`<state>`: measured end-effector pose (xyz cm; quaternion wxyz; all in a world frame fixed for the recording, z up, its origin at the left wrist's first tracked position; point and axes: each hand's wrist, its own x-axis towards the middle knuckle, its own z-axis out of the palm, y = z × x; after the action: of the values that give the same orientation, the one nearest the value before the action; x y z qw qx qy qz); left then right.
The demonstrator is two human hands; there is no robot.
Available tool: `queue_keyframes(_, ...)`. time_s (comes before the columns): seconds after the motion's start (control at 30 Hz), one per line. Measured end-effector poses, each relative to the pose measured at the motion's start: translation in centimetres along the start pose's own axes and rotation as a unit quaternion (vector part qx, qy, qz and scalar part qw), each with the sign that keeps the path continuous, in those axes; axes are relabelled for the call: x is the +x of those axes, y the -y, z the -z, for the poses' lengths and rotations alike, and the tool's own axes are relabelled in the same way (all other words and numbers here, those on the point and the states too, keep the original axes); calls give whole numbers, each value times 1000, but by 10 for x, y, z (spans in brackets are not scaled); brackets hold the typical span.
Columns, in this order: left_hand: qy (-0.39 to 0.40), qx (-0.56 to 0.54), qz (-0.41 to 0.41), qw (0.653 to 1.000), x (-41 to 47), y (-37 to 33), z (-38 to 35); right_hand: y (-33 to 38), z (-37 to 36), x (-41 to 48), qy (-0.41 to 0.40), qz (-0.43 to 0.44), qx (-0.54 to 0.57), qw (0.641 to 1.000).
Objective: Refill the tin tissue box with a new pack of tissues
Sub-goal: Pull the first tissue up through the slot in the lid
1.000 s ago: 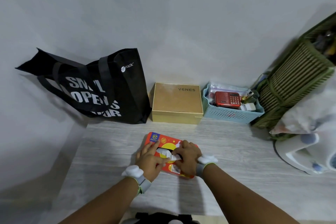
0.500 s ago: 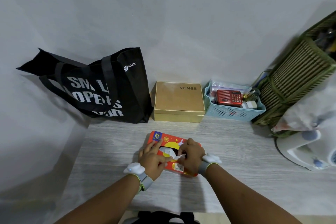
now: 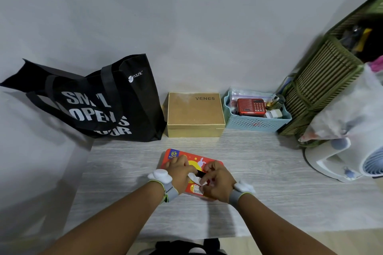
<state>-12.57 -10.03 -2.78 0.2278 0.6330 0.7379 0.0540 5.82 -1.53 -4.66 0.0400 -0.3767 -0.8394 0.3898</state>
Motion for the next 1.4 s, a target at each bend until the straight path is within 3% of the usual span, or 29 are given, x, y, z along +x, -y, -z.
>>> queue_keyframes(0.13,18,64,-25,997,6,-2,2,-5,-2,-4,-11,33,-9,999)
queue_keyframes(0.4,50,63,-81,993,11,-5,10,-2,0,-5,3,12,-2,1000)
queue_keyframes(0.63,44,25,-60,997,9,-7,8,2,9,-2,6,-61,87,994)
queue_keyframes(0.97,35,40,-37,998,14,-7,2,6,16,-4,32,-87,145,985)
queue_keyframes(1.4,17,88,-136,987,8,11,15,9,16,-1,-11,-97,126,987)
